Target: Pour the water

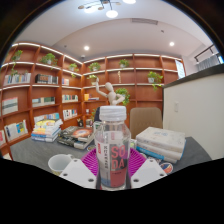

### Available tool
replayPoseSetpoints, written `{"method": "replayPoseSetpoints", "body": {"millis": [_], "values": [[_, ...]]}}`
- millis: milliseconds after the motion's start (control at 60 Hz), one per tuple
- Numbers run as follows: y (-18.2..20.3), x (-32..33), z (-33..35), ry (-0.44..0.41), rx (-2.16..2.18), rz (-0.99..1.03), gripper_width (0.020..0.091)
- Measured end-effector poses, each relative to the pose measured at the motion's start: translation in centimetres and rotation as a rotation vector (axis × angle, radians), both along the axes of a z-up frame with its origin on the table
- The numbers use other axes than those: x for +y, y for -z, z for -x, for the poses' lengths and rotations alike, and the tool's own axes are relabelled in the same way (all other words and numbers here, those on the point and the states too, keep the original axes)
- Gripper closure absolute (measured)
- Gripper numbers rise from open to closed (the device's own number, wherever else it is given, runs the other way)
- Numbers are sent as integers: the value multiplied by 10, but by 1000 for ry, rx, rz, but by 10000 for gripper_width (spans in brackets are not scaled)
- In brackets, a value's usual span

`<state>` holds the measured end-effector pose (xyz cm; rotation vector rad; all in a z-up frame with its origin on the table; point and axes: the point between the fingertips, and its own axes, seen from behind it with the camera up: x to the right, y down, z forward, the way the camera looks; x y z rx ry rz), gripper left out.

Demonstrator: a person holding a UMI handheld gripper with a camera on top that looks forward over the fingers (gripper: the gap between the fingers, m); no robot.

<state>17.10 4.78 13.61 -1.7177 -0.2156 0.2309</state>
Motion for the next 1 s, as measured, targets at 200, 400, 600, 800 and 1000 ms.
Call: {"method": "replayPoseSetpoints", "body": {"millis": [200,400,600,800,1000], "values": [[33,6,4,2,24,3,735],[42,2,1,59,-19,-45,733],[43,2,-5,103,0,-23,626],[59,-26,-20,187,-9,88,380],[54,-106,-22,236,-7,119,351]]}}
